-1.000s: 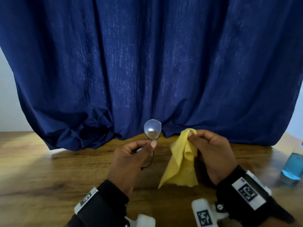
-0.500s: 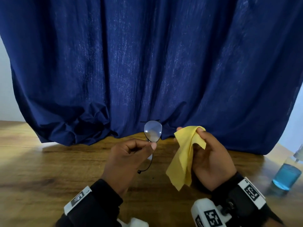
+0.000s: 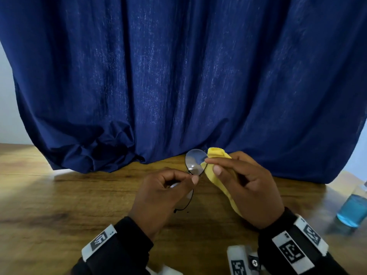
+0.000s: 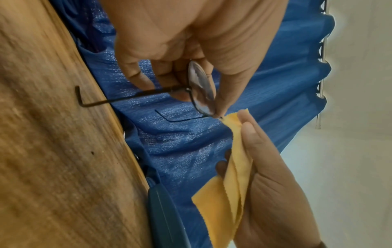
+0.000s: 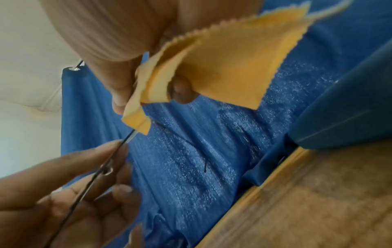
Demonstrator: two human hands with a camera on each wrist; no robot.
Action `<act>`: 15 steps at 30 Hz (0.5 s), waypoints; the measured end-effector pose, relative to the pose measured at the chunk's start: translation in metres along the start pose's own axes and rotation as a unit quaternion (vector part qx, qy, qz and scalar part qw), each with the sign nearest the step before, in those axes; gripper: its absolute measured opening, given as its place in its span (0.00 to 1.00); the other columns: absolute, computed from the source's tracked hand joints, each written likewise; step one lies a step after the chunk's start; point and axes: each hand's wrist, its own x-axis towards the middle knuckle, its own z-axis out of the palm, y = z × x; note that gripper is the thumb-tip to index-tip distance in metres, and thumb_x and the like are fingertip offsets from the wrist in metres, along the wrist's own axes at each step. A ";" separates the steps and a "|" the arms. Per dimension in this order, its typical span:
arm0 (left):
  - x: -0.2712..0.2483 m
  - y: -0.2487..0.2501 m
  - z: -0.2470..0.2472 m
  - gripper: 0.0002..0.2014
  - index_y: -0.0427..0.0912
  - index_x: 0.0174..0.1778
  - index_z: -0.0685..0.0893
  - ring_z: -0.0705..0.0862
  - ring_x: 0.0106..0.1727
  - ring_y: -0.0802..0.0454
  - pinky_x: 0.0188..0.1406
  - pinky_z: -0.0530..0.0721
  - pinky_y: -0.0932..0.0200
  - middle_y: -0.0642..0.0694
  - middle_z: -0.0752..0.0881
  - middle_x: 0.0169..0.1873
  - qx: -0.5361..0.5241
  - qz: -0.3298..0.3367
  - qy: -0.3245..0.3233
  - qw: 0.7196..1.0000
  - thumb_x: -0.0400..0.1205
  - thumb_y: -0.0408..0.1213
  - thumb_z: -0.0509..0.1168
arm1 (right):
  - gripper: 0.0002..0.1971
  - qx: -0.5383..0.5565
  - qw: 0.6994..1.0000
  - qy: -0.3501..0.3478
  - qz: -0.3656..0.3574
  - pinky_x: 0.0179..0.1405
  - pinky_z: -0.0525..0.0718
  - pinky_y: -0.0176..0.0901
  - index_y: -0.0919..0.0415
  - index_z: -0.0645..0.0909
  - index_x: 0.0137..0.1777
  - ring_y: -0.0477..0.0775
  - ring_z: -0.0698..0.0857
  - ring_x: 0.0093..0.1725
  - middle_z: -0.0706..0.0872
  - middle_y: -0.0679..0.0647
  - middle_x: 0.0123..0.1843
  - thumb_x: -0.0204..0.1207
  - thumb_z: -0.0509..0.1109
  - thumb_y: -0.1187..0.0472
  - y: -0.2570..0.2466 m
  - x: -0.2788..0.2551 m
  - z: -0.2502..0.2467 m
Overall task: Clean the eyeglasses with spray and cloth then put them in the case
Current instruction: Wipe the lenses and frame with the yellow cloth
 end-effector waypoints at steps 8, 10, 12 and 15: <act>-0.001 0.001 0.001 0.04 0.48 0.36 0.94 0.86 0.37 0.68 0.36 0.79 0.75 0.56 0.91 0.34 0.030 0.013 -0.003 0.999 0.75 0.43 0.79 | 0.19 0.076 0.995 0.059 -0.031 0.40 0.84 0.26 0.45 0.81 0.60 0.40 0.90 0.41 0.92 0.38 0.43 0.71 0.80 0.58 -0.011 -0.001 -0.001; -0.001 0.002 0.002 0.03 0.49 0.37 0.95 0.86 0.38 0.66 0.37 0.80 0.74 0.53 0.91 0.37 0.046 0.021 -0.009 0.999 0.75 0.42 0.79 | 0.11 -0.004 0.997 0.060 -0.054 0.41 0.85 0.30 0.45 0.87 0.52 0.41 0.89 0.44 0.91 0.40 0.43 0.71 0.80 0.55 -0.006 -0.001 0.001; -0.001 0.002 0.003 0.02 0.49 0.37 0.95 0.85 0.38 0.65 0.38 0.81 0.72 0.52 0.90 0.38 0.062 0.032 -0.013 0.997 0.75 0.41 0.79 | 0.09 -0.048 0.995 0.057 -0.067 0.44 0.83 0.29 0.50 0.91 0.50 0.42 0.87 0.47 0.88 0.42 0.46 0.70 0.81 0.55 0.000 0.000 0.001; -0.004 0.002 0.004 0.03 0.49 0.36 0.94 0.84 0.38 0.65 0.38 0.80 0.72 0.53 0.89 0.36 0.076 0.048 -0.018 0.996 0.75 0.42 0.79 | 0.11 -0.095 0.991 0.068 -0.069 0.44 0.80 0.25 0.50 0.91 0.52 0.40 0.85 0.46 0.86 0.44 0.47 0.71 0.83 0.59 0.005 0.002 -0.004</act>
